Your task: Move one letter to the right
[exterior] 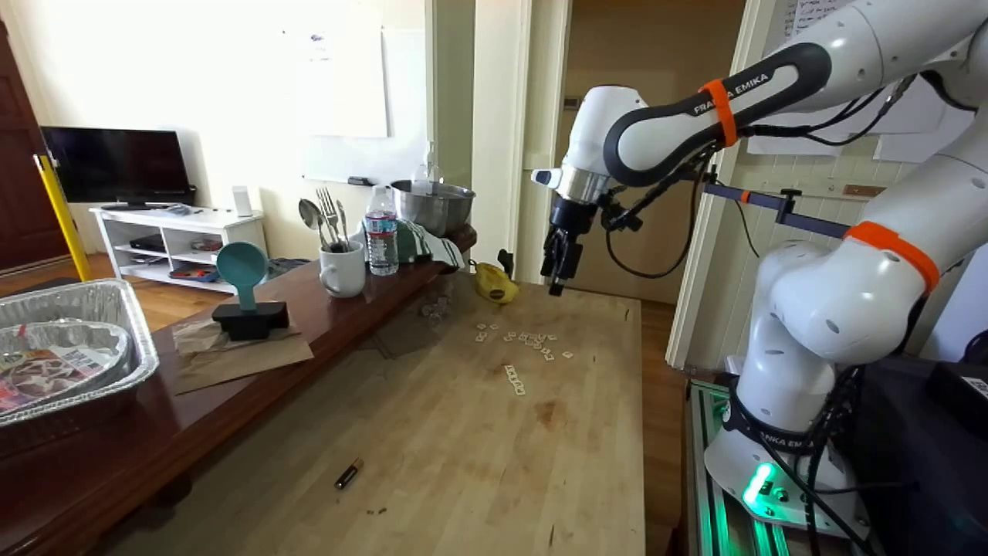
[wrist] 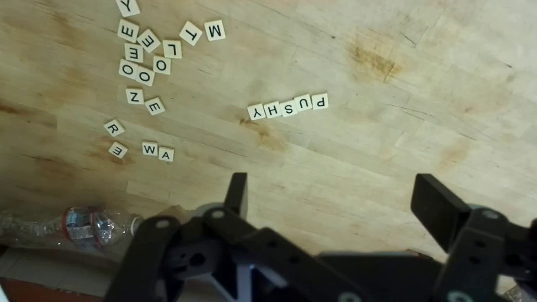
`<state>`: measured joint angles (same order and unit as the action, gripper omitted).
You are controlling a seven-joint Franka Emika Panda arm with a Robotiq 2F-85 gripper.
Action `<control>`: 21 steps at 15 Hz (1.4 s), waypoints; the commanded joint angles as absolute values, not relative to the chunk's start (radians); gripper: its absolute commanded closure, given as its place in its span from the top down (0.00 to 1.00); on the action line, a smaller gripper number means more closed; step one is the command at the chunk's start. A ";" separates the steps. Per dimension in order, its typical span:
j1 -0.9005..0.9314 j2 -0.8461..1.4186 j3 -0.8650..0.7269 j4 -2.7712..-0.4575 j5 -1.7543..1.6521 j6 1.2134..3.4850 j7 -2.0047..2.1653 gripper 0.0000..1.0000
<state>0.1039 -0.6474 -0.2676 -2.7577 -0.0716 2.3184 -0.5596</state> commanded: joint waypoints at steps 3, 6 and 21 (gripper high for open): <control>0.116 -0.482 -0.305 -2.757 -0.020 2.458 -0.702 1.00; 0.087 -0.492 -0.270 -2.757 -0.025 2.447 -0.683 1.00; 0.098 -0.277 -0.271 -2.754 -0.010 2.674 -0.780 0.74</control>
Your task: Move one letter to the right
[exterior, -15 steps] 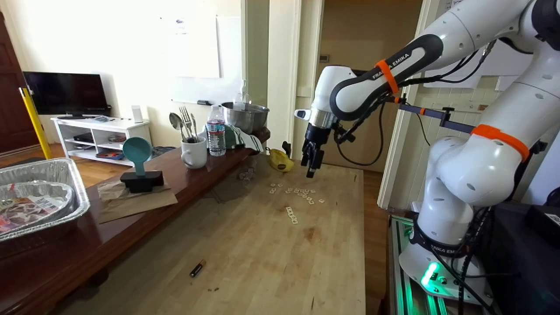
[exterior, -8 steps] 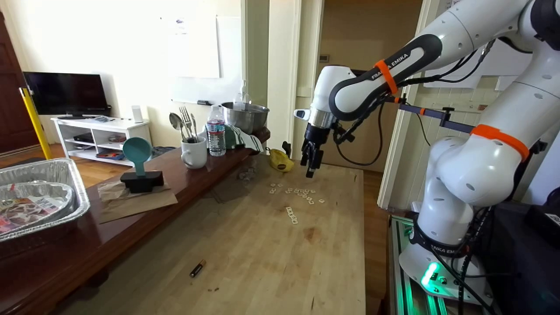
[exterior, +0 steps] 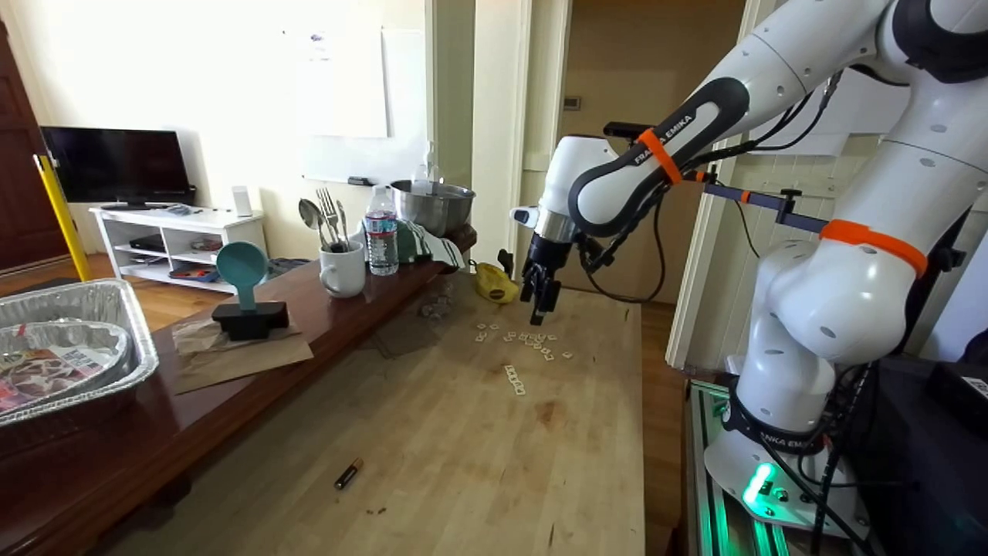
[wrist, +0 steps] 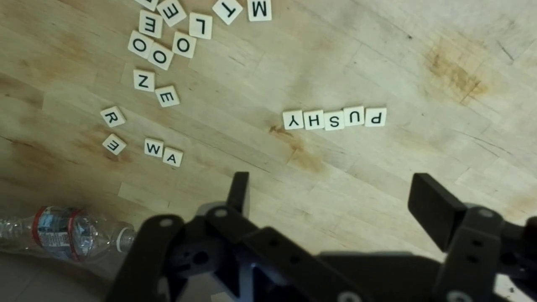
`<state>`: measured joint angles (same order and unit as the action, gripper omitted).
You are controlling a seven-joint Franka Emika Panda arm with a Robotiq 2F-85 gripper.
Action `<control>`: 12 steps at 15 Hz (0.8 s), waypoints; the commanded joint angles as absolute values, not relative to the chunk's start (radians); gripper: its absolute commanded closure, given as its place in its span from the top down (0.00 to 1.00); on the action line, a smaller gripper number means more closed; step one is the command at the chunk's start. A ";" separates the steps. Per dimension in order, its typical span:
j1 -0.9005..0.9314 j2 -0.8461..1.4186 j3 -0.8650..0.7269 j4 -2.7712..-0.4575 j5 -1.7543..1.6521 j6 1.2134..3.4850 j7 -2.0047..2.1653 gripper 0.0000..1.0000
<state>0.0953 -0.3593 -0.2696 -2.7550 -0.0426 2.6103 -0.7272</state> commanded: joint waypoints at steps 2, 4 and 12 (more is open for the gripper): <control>0.093 -0.232 -0.267 -2.754 0.002 2.705 -0.798 0.58; 0.077 -0.192 -0.253 -2.752 -0.004 2.732 -0.801 0.42; 0.072 -0.073 -0.236 -2.742 0.107 2.827 -0.924 0.00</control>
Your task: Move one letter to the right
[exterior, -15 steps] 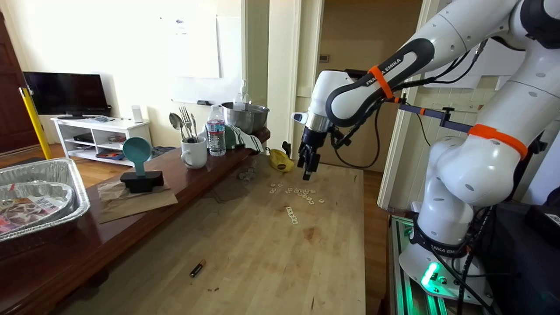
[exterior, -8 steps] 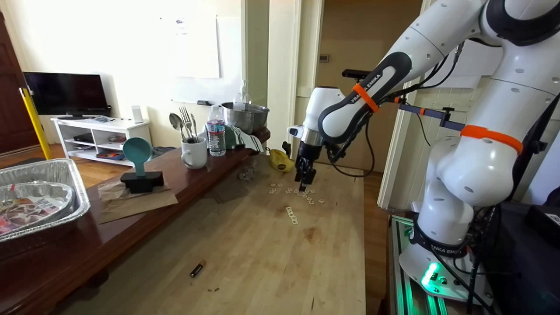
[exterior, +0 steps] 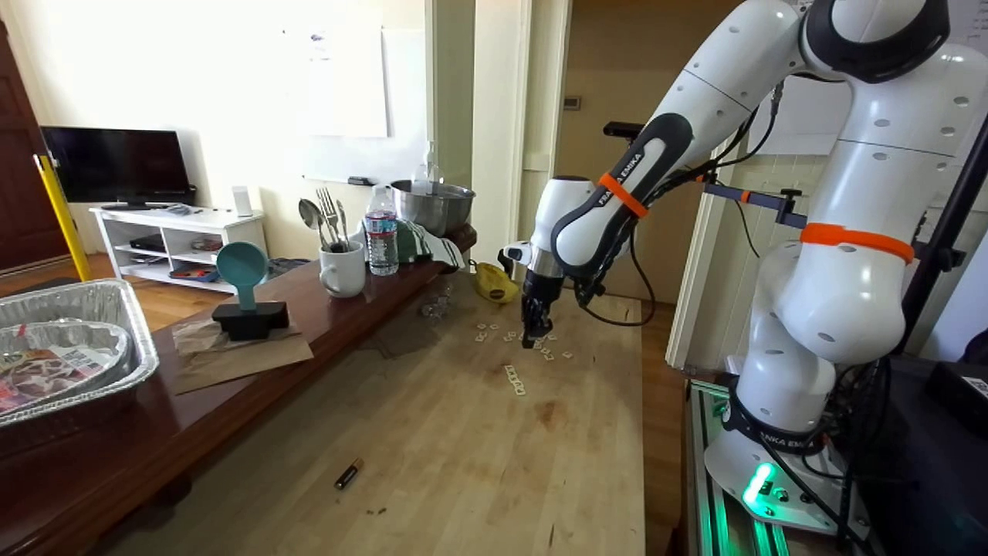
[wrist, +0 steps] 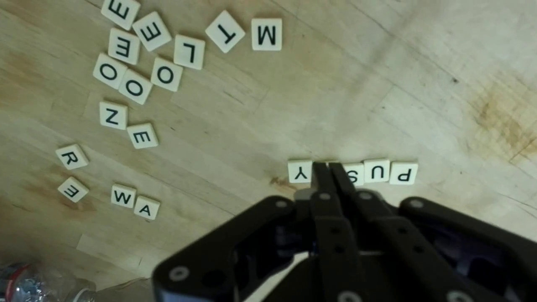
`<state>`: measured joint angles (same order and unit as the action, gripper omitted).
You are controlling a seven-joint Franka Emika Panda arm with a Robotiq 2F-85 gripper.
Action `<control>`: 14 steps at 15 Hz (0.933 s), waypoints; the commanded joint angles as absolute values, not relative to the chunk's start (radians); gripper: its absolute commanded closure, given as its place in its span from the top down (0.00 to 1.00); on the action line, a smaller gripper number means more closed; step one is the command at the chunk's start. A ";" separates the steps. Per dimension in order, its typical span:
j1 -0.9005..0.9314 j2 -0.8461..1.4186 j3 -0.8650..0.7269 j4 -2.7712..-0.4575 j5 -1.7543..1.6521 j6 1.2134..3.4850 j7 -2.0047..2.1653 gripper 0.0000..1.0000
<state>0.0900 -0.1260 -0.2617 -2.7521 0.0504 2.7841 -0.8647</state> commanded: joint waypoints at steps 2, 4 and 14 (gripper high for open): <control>0.068 -0.049 -0.224 -2.737 0.137 2.840 -0.956 0.00; 0.065 -0.027 -0.211 -2.722 0.195 2.831 -0.996 0.00; 0.088 0.078 -0.208 -2.645 0.390 2.847 -1.180 0.00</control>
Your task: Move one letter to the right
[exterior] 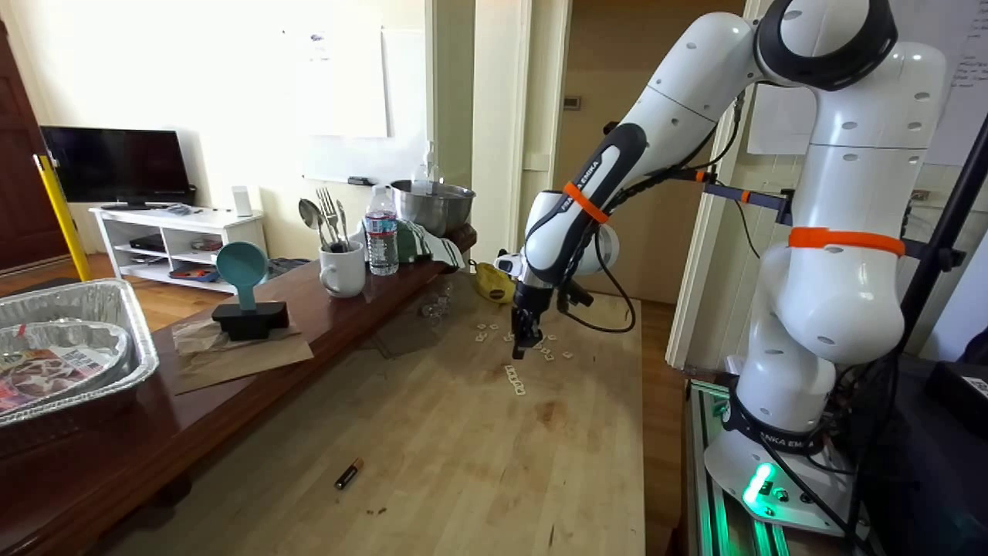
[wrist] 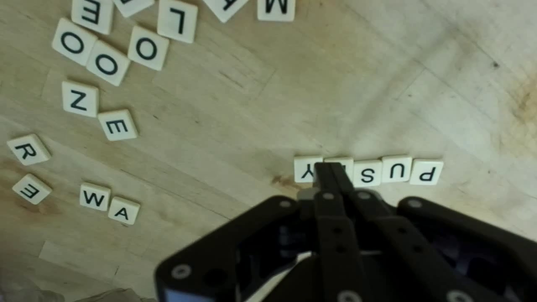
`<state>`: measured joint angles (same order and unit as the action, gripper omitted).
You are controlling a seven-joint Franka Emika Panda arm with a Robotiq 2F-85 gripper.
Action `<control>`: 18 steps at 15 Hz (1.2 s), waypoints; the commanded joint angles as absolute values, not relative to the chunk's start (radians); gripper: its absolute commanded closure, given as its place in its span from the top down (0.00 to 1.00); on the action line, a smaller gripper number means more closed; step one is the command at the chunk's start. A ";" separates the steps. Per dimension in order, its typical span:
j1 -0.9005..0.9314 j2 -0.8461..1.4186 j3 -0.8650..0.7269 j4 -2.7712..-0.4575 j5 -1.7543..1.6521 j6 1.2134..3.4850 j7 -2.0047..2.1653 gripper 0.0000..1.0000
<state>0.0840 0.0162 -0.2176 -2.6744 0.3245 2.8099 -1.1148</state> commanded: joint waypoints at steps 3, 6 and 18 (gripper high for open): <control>0.085 0.108 -0.194 -2.630 0.432 2.853 -1.218 0.00; 0.080 0.134 -0.178 -2.616 0.470 2.866 -1.249 0.00; 0.050 0.195 -0.188 -2.585 0.474 2.921 -1.261 0.00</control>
<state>0.0731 0.1482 -0.1753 -2.5987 0.4636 2.8790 -1.2369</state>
